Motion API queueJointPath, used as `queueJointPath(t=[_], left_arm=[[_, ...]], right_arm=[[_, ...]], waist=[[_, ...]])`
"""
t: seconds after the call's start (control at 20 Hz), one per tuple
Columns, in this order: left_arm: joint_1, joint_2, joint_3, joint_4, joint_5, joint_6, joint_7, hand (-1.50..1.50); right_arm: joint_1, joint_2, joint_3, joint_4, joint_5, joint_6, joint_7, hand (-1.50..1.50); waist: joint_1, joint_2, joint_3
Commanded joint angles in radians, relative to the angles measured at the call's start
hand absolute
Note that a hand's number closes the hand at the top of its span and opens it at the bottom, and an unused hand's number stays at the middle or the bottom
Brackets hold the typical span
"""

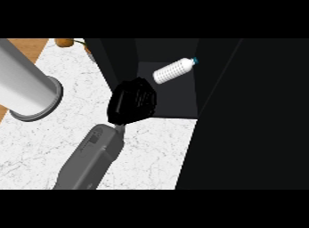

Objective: Pick up the bottled water, place it into the cabinet and close the cabinet

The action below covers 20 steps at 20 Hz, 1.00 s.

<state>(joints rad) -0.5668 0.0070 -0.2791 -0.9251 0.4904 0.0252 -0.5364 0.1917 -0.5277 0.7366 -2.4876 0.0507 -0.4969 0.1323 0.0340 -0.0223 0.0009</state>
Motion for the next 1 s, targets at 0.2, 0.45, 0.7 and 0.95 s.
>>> queueJointPath(t=[0.2, 0.45, 0.7, 0.95], left_arm=[[0.394, 0.121, -0.054, -0.431, 0.032, 0.004, 0.066, 1.5], [0.608, 0.198, -0.082, -0.652, 0.033, 0.009, 0.075, 1.5], [0.765, 0.292, -0.059, -0.876, 0.06, 0.008, 0.113, 1.5], [0.902, 0.353, -0.017, -0.986, 0.083, -0.026, 0.089, 1.5]], right_arm=[[-0.039, -0.068, 0.055, -0.135, -0.032, 0.092, 0.095, 1.5], [-0.115, -0.028, 0.182, -0.122, -0.006, 0.146, 0.152, 1.5], [-0.213, 0.049, 0.206, -0.089, -0.001, 0.147, 0.239, 1.5], [-0.343, 0.162, 0.192, -0.048, 0.019, 0.12, 0.354, 1.5]], waist=[[0.014, 0.006, -0.001], [0.015, 0.005, -0.003], [0.014, 0.009, -0.004], [-0.001, 0.014, -0.005]])
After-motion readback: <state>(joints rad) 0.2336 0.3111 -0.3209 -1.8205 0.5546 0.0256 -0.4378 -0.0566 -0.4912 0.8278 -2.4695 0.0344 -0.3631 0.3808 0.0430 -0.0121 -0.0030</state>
